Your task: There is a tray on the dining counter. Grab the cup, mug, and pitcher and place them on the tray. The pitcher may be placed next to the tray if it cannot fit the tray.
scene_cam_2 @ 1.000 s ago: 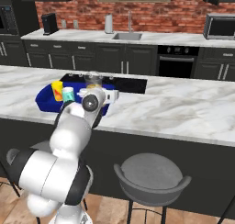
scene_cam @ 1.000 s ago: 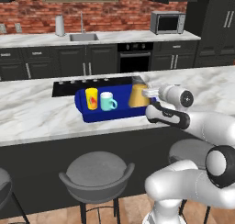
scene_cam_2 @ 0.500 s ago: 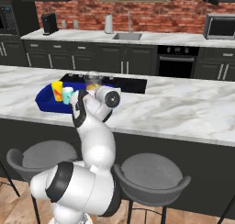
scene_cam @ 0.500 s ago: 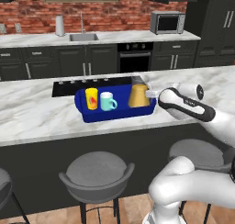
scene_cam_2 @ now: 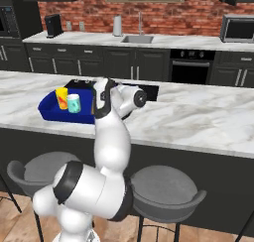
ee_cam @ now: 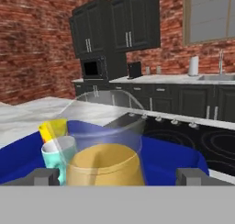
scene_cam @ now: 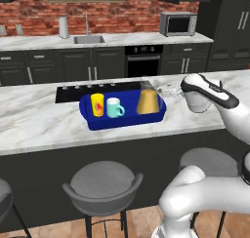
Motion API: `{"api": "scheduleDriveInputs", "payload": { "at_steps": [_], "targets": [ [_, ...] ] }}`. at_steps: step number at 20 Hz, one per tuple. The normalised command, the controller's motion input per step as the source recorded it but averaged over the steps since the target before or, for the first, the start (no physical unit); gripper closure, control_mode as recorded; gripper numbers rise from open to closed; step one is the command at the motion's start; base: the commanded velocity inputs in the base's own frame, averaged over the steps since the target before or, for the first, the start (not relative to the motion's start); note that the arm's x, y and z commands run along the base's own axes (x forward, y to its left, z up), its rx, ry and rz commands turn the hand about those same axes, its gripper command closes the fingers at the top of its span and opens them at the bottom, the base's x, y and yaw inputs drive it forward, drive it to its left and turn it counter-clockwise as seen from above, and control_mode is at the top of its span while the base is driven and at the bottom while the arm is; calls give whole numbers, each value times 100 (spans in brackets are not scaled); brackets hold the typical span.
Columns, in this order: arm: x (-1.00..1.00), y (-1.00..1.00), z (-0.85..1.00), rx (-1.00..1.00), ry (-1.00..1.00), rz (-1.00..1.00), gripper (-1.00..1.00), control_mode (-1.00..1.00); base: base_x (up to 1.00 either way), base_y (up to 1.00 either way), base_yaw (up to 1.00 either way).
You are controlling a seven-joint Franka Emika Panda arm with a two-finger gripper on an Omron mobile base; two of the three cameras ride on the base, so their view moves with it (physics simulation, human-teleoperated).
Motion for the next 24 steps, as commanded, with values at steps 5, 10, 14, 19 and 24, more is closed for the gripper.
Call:
{"api": "scheduleDriveInputs", "payload": {
  "at_steps": [5, 10, 14, 19, 24],
  "targets": [
    [-6, -27, 37, 0, -1, 1, -100, -100, 0, 0, 0],
    [-35, -44, 32, 0, 1, 0, -100, -100, 0, 0, 0],
    [-60, -13, 41, 0, 2, -6, -100, -100, 0, 0, 0],
    [-78, 8, 43, 0, 3, -13, -100, -100, 0, 0, 0],
    [-79, 45, 23, -5, 1, -16, -100, -100, 0, 0, 0]
  ]
}}
